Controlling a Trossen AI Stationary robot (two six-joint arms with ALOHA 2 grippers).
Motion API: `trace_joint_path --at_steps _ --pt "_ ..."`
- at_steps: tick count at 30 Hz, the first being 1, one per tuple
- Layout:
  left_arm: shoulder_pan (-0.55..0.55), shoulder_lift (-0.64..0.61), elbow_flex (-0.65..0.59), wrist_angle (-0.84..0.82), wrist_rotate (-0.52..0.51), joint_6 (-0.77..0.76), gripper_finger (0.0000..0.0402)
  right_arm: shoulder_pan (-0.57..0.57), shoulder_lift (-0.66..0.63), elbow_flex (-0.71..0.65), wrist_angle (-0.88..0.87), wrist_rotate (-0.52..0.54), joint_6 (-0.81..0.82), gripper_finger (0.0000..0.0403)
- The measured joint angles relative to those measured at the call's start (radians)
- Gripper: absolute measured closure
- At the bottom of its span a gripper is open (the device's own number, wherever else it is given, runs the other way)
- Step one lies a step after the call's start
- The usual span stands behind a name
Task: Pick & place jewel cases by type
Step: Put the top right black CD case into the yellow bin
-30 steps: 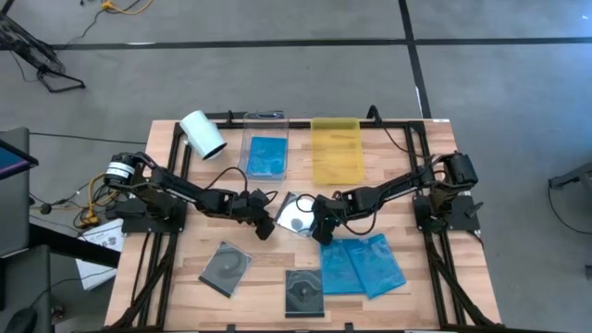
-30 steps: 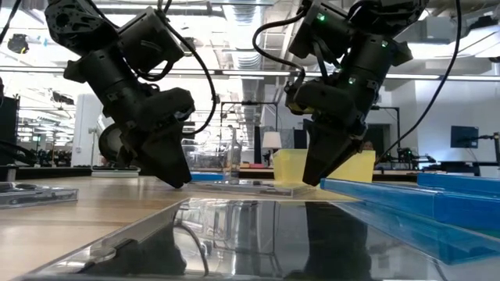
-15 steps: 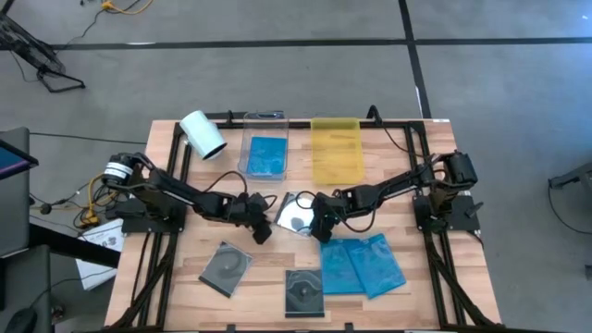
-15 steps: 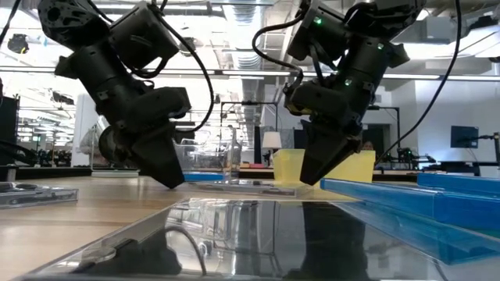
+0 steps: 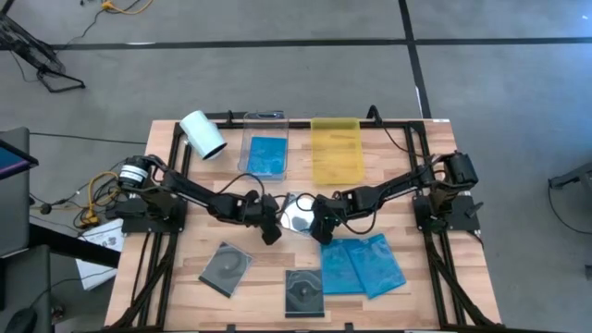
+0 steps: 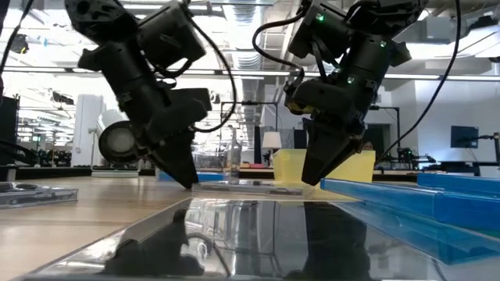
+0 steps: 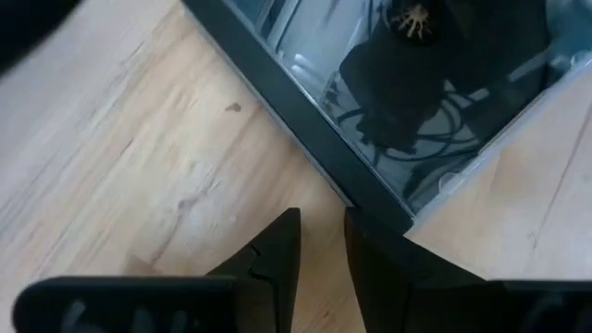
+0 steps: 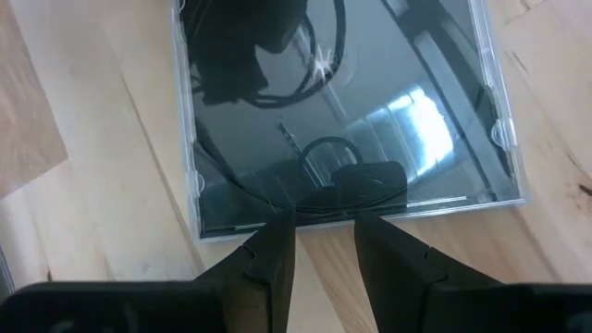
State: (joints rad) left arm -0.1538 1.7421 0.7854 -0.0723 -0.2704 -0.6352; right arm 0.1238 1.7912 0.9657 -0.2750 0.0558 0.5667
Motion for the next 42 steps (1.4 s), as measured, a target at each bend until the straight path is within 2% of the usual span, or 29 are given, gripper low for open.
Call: trace_joint_path --at_steps 6,12,19,30,37,42 --pt "-0.017 0.003 0.035 -0.049 0.0 0.066 0.032 0.008 0.0 0.0 -0.001 -0.001 0.0 0.0295" --pt "-0.023 0.0 0.038 -0.045 0.104 0.076 0.032 0.013 0.0 0.0 -0.004 -0.002 -0.003 0.0295" --pt "-0.054 0.0 0.04 -0.031 0.171 0.074 0.032 0.011 0.0 0.0 0.003 -0.005 -0.038 0.0295" --pt "-0.057 -0.01 0.04 -0.068 0.18 0.032 0.032 0.01 0.0 0.0 0.004 -0.006 0.009 0.0295" --pt "-0.016 -0.087 0.036 -0.185 0.17 0.017 0.032 0.01 0.0 0.0 0.005 -0.01 0.08 0.0295" --pt "0.003 -0.141 0.026 -0.182 0.189 -0.032 0.032 0.012 -0.042 -0.001 -0.017 -0.016 0.116 0.0295"
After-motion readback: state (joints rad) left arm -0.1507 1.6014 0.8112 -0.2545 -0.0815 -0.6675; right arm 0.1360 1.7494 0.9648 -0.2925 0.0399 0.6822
